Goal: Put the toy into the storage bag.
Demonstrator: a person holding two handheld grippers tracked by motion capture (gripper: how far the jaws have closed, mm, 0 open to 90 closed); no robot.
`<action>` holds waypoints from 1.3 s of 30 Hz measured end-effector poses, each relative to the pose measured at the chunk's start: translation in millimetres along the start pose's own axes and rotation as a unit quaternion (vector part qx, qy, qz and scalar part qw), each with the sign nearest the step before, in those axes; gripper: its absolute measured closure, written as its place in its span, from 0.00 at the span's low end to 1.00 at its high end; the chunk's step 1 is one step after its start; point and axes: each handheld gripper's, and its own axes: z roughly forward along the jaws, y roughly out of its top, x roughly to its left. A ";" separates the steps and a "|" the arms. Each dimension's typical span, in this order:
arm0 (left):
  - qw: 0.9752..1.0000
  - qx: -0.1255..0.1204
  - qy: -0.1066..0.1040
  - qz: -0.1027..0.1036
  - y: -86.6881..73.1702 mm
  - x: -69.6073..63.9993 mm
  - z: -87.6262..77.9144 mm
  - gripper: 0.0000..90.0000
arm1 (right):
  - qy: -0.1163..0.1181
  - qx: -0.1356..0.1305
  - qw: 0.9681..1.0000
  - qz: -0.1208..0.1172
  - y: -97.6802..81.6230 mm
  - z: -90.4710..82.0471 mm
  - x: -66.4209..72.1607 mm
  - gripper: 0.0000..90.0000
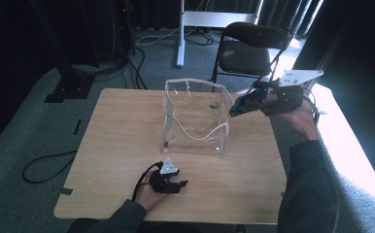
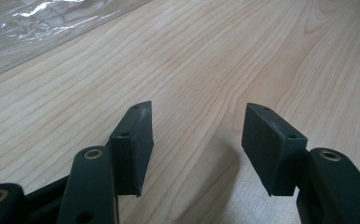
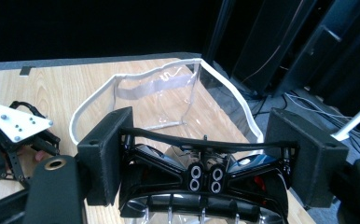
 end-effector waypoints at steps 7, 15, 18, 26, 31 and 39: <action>1.000 -0.001 0.000 0.000 0.0 -0.2 0.2 0.49 | 0.021 0.021 1.000 -0.001 3.9 26.3 -6.7 0.27; 1.000 0.000 0.000 0.001 0.0 -0.1 0.2 0.48 | 0.035 0.049 0.998 0.000 -11.7 60.0 -14.6 0.27; 1.000 0.000 0.001 0.001 0.0 -0.2 0.2 0.48 | 0.041 0.057 0.997 0.010 -17.0 69.7 -18.5 0.27; 1.000 -0.001 0.003 0.001 0.0 -1.0 0.4 0.48 | 0.048 0.078 0.995 0.029 -33.5 90.4 -25.5 0.27; 1.000 0.001 0.001 0.002 0.0 -0.8 0.2 0.48 | 0.052 0.084 0.994 0.038 -41.0 98.4 -28.4 0.27; 1.000 0.000 0.001 0.001 0.0 -0.8 0.3 0.48 | 0.057 0.091 0.993 0.054 -51.4 112.5 -29.7 0.27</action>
